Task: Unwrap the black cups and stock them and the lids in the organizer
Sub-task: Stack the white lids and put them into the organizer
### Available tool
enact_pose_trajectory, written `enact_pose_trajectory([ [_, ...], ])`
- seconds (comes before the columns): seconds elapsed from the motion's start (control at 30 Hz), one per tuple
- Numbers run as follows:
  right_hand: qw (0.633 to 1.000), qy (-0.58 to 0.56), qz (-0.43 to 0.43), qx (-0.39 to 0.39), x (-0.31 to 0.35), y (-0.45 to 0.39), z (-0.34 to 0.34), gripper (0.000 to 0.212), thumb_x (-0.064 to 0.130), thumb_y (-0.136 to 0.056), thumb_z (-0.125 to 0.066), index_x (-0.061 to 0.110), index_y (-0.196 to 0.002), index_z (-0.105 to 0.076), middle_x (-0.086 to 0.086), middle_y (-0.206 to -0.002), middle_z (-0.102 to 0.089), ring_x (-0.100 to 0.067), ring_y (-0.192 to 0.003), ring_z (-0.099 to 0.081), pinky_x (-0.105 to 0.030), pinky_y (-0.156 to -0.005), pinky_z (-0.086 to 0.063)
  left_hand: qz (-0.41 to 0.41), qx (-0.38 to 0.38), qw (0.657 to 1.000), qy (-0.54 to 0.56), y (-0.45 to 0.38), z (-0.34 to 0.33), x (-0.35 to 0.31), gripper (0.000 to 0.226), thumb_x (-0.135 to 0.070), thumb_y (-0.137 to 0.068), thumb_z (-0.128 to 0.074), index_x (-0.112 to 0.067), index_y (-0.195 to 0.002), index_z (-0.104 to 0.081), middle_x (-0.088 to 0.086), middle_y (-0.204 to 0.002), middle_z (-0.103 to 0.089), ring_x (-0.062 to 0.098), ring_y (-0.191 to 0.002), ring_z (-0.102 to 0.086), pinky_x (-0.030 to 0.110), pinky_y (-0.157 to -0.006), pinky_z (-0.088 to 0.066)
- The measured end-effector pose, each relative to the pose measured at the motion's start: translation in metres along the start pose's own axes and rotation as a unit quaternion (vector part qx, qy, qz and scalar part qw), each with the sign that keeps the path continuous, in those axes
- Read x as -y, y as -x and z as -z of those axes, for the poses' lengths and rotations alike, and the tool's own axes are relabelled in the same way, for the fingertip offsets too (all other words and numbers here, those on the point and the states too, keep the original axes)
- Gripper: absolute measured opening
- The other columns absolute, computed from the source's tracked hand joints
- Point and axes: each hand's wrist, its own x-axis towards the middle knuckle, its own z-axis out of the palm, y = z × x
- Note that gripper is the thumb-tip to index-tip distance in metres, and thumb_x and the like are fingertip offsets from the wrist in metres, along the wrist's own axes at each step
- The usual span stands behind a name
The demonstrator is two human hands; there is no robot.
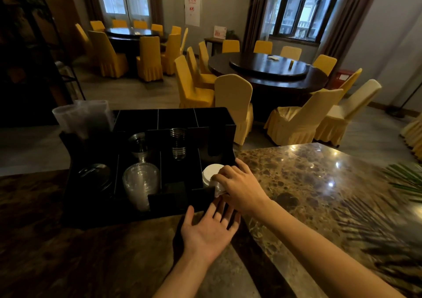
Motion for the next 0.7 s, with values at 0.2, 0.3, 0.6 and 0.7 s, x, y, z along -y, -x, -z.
enact_pose_trajectory([
  [0.2,0.999,0.003,0.021,0.048,-0.002,0.002,0.002,0.066,0.038,-0.086,-0.067,0.027,-0.149,-0.050,0.000,-0.149,-0.056,-0.024,-0.140,-0.053,-0.050,-0.123,0.015,-0.007,-0.005,1.000,0.014,0.005,0.002,0.001,0.074,-0.058,-0.087,-0.050,-0.009,-0.142,-0.051,0.022,-0.143,-0.055,0.042,-0.128,-0.048,0.060,-0.105,-0.034],
  [0.3,0.997,0.015,0.034,0.062,-0.005,0.001,0.005,0.070,0.036,-0.087,-0.064,0.026,-0.154,-0.046,0.000,-0.149,-0.056,-0.024,-0.138,-0.056,-0.049,-0.120,0.019,-0.006,-0.003,1.000,0.012,0.007,0.001,0.001,0.074,-0.058,-0.086,-0.051,-0.007,-0.138,-0.056,0.021,-0.141,-0.059,0.040,-0.131,-0.048,0.059,-0.107,-0.034],
  [0.6,0.995,0.030,0.050,0.079,-0.005,0.004,0.003,0.070,0.034,-0.097,-0.061,0.022,-0.161,-0.033,-0.007,-0.162,-0.043,-0.024,-0.147,-0.046,-0.053,-0.119,0.018,-0.004,-0.025,1.000,-0.015,0.015,-0.009,0.005,0.073,-0.060,-0.091,-0.044,-0.014,-0.147,-0.047,0.018,-0.148,-0.052,0.039,-0.131,-0.048,0.059,-0.101,-0.037],
  [0.7,0.995,0.023,0.045,0.081,-0.004,0.011,0.006,0.078,0.037,-0.098,-0.059,0.024,-0.165,-0.021,-0.006,-0.168,-0.033,-0.023,-0.155,-0.033,-0.055,-0.124,0.010,0.002,-0.041,0.998,-0.049,0.022,-0.012,0.004,0.072,-0.060,-0.095,-0.038,-0.014,-0.151,-0.044,0.015,-0.150,-0.051,0.037,-0.132,-0.047,0.056,-0.105,-0.035],
])
